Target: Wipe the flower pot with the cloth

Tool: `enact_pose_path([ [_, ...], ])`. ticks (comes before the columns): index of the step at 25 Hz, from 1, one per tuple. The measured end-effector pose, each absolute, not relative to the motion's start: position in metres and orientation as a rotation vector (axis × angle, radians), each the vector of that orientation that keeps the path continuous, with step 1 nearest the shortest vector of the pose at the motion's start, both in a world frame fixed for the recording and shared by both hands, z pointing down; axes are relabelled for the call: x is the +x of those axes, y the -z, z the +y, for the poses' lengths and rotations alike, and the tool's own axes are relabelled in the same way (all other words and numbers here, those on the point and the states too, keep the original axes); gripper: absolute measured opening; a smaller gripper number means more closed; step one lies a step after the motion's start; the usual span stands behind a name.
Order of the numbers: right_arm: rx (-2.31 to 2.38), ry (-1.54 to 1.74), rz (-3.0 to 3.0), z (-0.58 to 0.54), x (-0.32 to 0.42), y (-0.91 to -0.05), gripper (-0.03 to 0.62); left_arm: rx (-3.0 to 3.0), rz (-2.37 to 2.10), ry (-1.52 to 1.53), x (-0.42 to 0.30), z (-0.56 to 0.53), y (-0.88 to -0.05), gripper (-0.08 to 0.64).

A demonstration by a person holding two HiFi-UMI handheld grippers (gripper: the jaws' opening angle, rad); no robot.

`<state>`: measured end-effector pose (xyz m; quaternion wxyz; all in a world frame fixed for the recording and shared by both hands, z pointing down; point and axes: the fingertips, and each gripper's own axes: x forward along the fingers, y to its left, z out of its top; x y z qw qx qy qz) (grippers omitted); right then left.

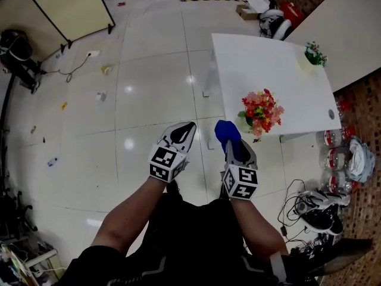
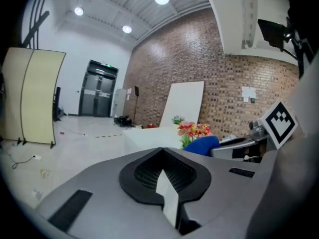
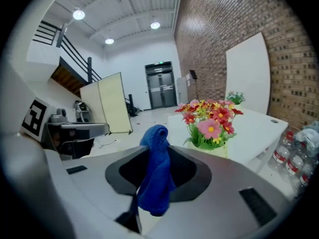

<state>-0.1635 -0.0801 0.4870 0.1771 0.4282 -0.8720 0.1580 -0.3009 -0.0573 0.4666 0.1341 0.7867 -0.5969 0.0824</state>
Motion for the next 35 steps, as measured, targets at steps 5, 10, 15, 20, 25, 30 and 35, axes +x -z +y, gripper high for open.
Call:
enact_pose_path([
  [5,1.393,-0.475,-2.383,-0.076,-0.183,-0.486,0.097,2.400,-1.571,-0.223,-0.322,-0.068,-0.465,0.000],
  [10,1.503,-0.476,-2.351,-0.095,-0.184,-0.485,0.097,2.477,-1.460,-0.232,-0.313,-0.107,-0.467,0.000],
  [15,1.615,-0.454,-2.316,-0.106,-0.182,-0.488,0.097,2.526,-1.355,-0.275,-0.302,-0.138,-0.474,0.000],
  [20,1.757,-0.499,-2.197,-0.125,-0.175,-0.493,0.097,2.588,-1.207,-0.304,-0.296,-0.171,-0.476,0.000],
  [25,1.932,-0.519,-2.049,-0.138,-0.193,-0.500,0.097,2.692,-1.031,-0.294,-0.310,-0.195,-0.472,0.000],
  [30,2.167,-0.592,-1.859,-0.160,-0.206,-0.521,0.097,2.770,-0.798,-0.362,-0.321,-0.199,-0.487,0.000],
  [35,2.359,-0.633,-1.662,-0.190,-0.207,-0.549,0.097,2.829,-0.654,-0.444,-0.344,-0.207,-0.499,0.000],
])
